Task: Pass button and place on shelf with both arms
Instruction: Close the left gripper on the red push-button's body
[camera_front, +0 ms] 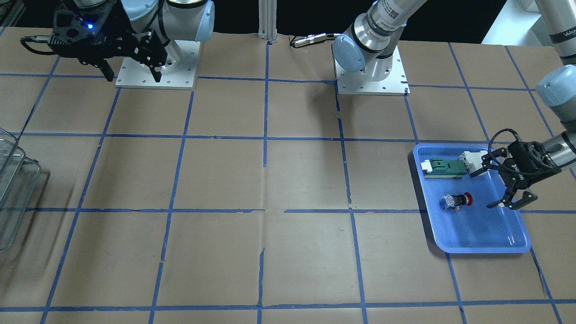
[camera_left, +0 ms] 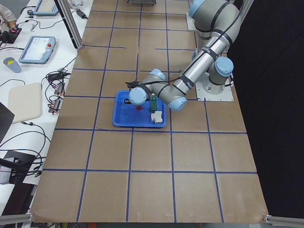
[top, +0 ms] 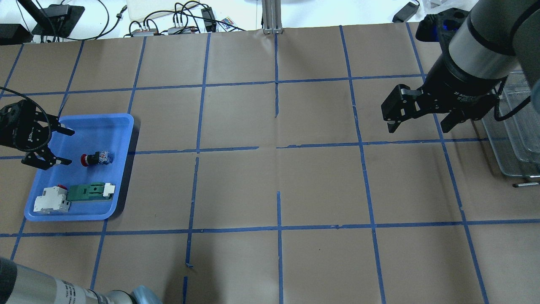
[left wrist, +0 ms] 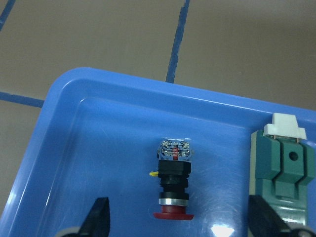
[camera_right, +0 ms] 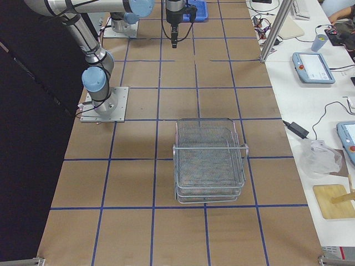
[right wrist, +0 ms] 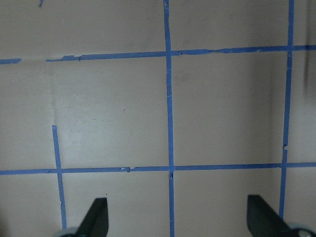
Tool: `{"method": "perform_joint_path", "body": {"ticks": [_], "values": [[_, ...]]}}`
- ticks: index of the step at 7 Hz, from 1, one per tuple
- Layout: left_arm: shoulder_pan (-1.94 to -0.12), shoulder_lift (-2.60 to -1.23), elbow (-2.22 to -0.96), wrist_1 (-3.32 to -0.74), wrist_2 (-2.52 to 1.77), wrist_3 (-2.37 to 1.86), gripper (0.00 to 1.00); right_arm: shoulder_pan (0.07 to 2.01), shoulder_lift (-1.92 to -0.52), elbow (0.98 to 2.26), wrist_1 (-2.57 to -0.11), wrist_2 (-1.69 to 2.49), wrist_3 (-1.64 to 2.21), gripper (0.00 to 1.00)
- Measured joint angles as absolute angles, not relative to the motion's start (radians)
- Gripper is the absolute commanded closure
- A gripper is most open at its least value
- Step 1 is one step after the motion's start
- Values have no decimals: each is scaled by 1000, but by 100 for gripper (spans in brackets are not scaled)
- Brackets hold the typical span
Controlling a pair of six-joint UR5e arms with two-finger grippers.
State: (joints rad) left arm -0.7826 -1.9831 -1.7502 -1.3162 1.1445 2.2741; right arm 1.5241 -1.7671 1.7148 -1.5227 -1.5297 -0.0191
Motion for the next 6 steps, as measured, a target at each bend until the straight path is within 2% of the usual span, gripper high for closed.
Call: {"method": "perform_joint_path", "body": {"ticks": [2, 4, 6], "values": [[-765, -2058, -1752, -1316, 1110, 2343, 10, 1524, -1767, 1715, -1522, -1530, -20, 0], [-761, -2099, -1765, -1316, 1108, 2384, 42, 1524, -1769, 1715, -1522, -1529, -19, 0], [-761, -2108, -1756, -1316, 1106, 2392, 83, 1524, -1772, 1717, -1521, -1530, -19, 0]]}}
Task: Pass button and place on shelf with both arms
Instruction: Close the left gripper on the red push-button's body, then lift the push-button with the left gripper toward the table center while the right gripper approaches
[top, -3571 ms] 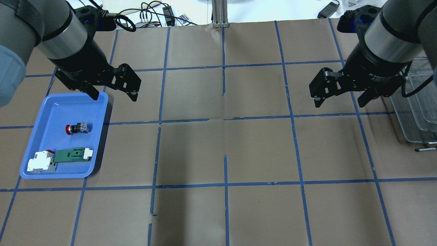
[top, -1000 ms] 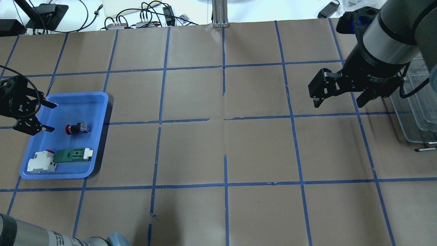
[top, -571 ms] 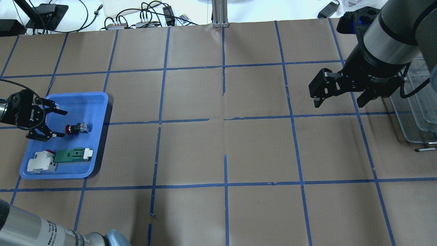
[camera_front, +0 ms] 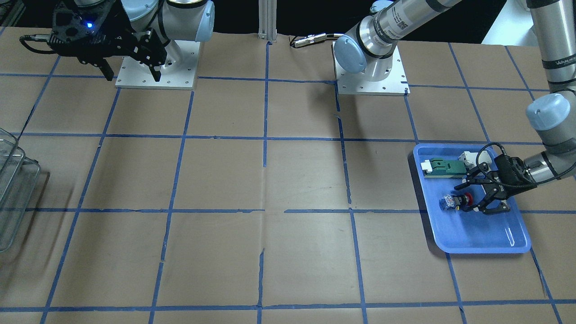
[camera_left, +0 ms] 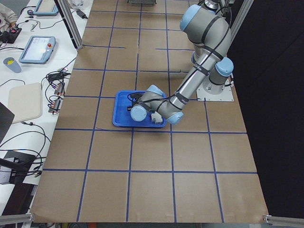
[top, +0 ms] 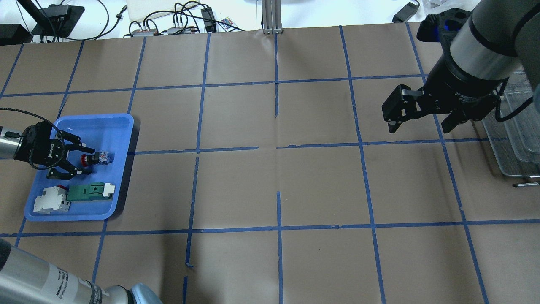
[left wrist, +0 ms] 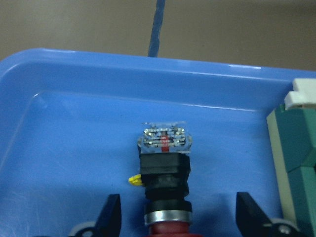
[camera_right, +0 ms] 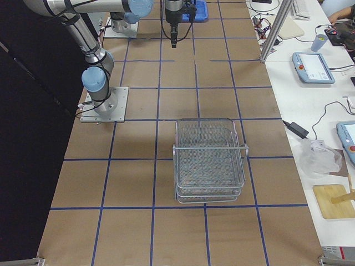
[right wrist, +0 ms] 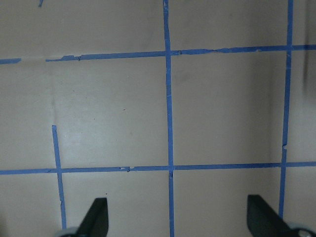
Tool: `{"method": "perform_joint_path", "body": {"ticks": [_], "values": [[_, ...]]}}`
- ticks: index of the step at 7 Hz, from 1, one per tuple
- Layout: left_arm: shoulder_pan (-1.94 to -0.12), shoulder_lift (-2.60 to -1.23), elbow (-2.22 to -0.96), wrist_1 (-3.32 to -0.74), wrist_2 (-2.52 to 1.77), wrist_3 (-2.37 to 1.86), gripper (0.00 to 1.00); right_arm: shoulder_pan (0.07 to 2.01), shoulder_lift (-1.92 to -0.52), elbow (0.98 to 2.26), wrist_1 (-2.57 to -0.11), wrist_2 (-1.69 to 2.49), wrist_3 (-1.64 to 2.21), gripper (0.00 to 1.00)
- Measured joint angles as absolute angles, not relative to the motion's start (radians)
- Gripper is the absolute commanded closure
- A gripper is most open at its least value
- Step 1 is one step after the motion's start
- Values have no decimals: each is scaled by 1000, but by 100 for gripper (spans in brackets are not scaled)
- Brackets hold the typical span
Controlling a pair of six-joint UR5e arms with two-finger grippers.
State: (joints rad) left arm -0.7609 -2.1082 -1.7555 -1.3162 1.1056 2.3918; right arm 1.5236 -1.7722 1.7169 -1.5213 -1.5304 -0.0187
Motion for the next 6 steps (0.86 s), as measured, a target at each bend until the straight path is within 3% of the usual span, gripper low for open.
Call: {"method": "perform_joint_path", "body": {"ticks": [2, 6], "values": [[-761, -2106, -1750, -1317, 1103, 2391, 100, 1523, -1767, 1718, -1521, -1527, 96, 0], [-820, -2047, -1746, -1367, 1050, 2357, 100, 1524, -1720, 1727, -1586, -1510, 776, 0]]}}
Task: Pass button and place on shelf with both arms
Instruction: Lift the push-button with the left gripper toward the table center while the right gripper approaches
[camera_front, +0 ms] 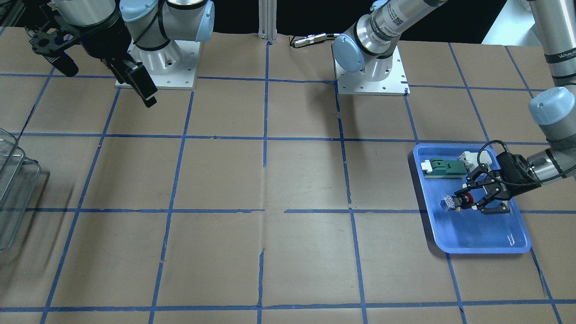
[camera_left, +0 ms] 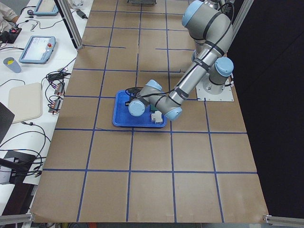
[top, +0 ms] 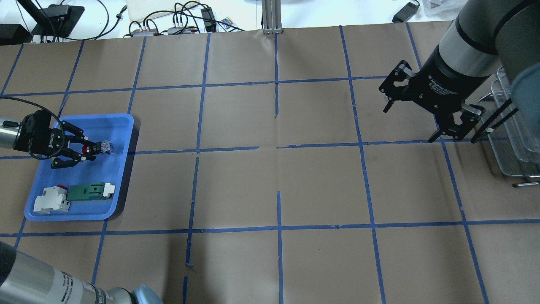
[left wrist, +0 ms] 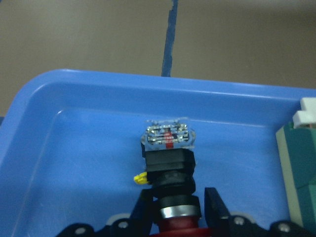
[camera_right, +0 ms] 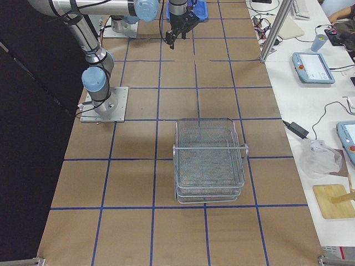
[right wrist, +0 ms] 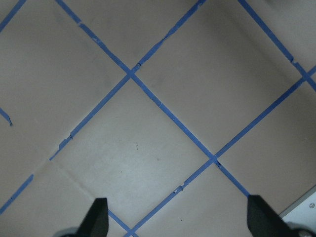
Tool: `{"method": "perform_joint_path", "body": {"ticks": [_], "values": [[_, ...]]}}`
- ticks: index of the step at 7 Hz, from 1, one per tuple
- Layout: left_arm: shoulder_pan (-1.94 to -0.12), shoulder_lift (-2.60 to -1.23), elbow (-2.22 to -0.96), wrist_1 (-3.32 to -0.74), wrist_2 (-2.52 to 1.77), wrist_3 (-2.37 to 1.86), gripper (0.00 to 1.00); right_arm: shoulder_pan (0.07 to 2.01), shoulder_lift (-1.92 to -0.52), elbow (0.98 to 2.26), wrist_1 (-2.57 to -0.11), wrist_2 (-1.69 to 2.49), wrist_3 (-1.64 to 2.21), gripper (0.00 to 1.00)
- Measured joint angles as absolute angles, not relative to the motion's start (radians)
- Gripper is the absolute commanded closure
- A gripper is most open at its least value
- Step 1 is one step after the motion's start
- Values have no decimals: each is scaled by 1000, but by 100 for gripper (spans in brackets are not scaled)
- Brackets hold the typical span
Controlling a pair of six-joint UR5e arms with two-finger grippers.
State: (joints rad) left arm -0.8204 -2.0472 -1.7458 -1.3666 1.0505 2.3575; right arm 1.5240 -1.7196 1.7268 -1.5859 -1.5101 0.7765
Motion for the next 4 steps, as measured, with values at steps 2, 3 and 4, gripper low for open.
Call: {"method": "perform_joint_path", "body": {"ticks": [2, 3, 4], "values": [[-967, -1992, -1745, -1395, 1014, 2244, 100, 1522, -1702, 1719, -1600, -1497, 887, 0], [-1067, -1963, -1745, -1398, 986, 2150, 100, 1521, -1699, 1716, -1606, -1494, 986, 0], [-1166, -1933, -1744, -1399, 955, 2045, 100, 1521, -1699, 1714, -1618, -1492, 1101, 0]]}}
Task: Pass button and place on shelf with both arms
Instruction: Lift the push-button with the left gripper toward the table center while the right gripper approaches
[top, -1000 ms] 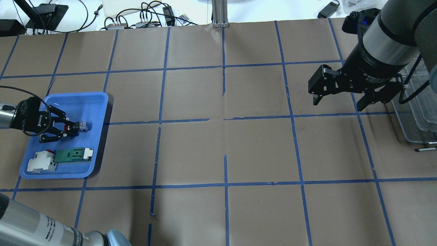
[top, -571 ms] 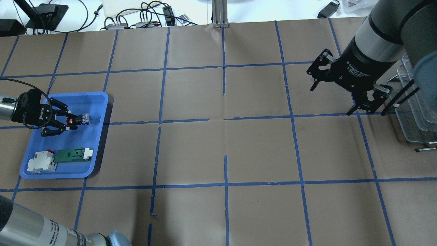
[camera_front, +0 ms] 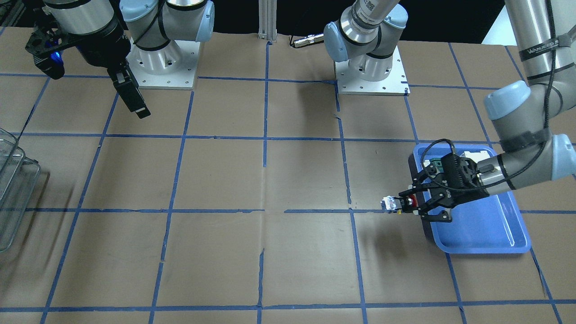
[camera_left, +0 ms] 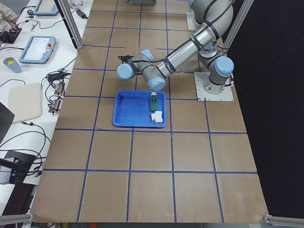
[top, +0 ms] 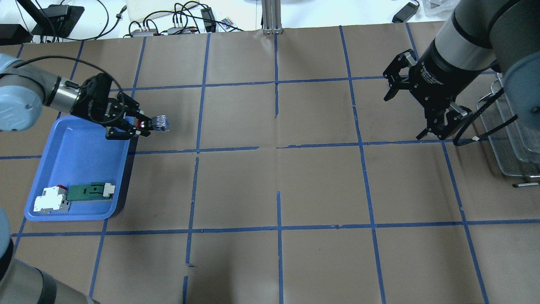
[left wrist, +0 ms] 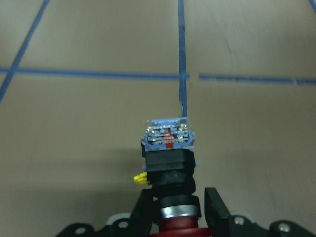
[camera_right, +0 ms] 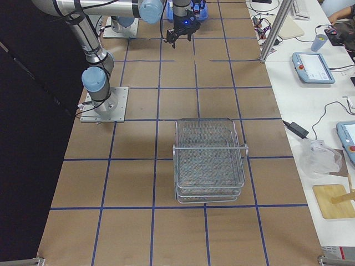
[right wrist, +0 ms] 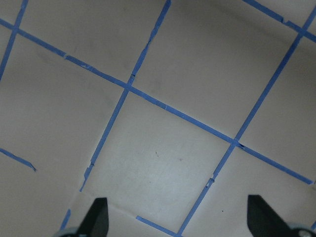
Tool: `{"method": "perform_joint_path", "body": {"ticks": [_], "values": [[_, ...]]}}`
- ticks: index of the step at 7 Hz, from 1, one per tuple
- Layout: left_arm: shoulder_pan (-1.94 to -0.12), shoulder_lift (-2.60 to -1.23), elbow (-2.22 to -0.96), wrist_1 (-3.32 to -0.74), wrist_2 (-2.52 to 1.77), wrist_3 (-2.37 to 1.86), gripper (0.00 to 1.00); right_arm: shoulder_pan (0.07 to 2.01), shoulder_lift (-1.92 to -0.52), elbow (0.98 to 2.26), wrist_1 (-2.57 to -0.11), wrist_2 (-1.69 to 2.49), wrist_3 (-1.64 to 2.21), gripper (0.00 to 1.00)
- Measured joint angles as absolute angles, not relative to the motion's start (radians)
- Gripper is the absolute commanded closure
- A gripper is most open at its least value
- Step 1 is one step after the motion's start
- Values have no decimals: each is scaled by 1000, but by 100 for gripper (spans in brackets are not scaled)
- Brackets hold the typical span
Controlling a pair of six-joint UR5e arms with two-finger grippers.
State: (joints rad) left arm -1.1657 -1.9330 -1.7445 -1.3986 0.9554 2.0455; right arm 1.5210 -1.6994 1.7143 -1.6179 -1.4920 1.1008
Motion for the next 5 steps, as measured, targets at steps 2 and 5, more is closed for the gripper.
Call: {"method": "perform_joint_path", "body": {"ticks": [2, 5], "values": [[-1330, -1866, -1744, -1395, 857, 1867, 100, 1522, -1700, 1712, -1652, -1491, 1241, 0], [-1517, -1774, -1744, -1357, 773, 1676, 100, 1526, -1639, 1648, -1655, -1491, 1335, 0]]}}
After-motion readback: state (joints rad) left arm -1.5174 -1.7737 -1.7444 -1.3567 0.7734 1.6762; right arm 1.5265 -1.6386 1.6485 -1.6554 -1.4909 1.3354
